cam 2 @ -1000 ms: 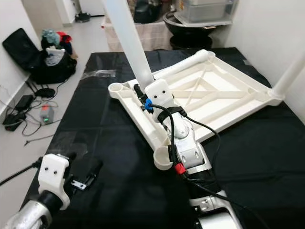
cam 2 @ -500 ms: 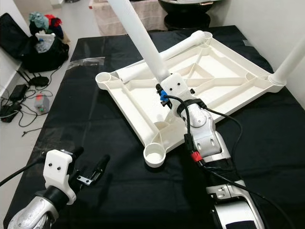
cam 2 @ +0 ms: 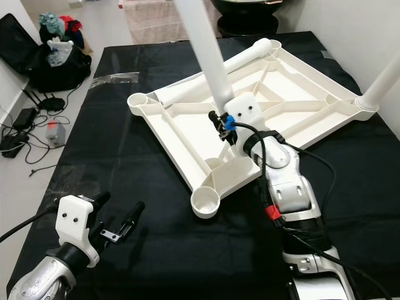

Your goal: Building children table

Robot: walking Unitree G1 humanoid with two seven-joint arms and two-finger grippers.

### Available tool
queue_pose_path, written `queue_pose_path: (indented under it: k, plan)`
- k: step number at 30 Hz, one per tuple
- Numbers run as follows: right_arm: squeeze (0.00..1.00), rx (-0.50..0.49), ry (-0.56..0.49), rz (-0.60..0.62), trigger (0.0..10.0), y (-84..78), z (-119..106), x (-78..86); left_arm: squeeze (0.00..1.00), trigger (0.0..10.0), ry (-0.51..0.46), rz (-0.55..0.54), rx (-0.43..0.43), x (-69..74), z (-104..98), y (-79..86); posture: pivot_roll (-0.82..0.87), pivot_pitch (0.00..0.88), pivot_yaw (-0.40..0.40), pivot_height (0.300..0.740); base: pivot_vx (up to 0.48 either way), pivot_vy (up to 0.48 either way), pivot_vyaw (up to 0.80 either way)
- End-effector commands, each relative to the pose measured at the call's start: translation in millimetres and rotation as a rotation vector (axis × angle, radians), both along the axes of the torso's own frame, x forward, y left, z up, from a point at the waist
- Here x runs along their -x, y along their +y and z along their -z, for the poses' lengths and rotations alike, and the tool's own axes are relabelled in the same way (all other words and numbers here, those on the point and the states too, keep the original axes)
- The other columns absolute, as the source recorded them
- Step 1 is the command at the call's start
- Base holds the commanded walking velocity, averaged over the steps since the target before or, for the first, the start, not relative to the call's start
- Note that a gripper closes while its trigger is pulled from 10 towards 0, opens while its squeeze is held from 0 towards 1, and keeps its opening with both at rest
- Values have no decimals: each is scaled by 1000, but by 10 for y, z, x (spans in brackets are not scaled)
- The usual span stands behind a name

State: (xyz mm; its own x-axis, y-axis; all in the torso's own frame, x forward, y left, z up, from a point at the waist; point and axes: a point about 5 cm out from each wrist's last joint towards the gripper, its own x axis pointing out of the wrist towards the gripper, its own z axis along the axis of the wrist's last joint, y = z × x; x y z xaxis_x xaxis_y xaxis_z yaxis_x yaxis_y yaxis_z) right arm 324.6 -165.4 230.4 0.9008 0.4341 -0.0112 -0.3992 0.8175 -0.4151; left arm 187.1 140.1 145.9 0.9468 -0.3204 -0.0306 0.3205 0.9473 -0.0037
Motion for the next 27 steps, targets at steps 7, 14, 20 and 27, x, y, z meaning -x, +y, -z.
queue_pose_path:
  k: [7, 14, 20, 27]
  plan:
    - [0, 20, 243, -163, 10000, 170, 358, 234, 0, 10000, 12, 1, -5, -5, 16, 17, 6, 203, 43, 740, 0, 0, 0]
    - [0, 33, 321, -220, 10000, 197, 410, 340, 0, 10000, 10, 0, -7, -13, 19, 17, 3, 201, 39, 740, 0, 0, 0]
    - [0, 20, 394, -292, 10000, 262, 458, 458, 0, 10000, 10, 1, -8, -17, 21, 12, 7, 202, 36, 740, 0, 0, 0]
    - [0, -168, 446, -421, 10000, 445, 347, 558, 0, 10000, 9, 1, -11, -22, 22, 8, 8, 201, 35, 740, 0, 0, 0]
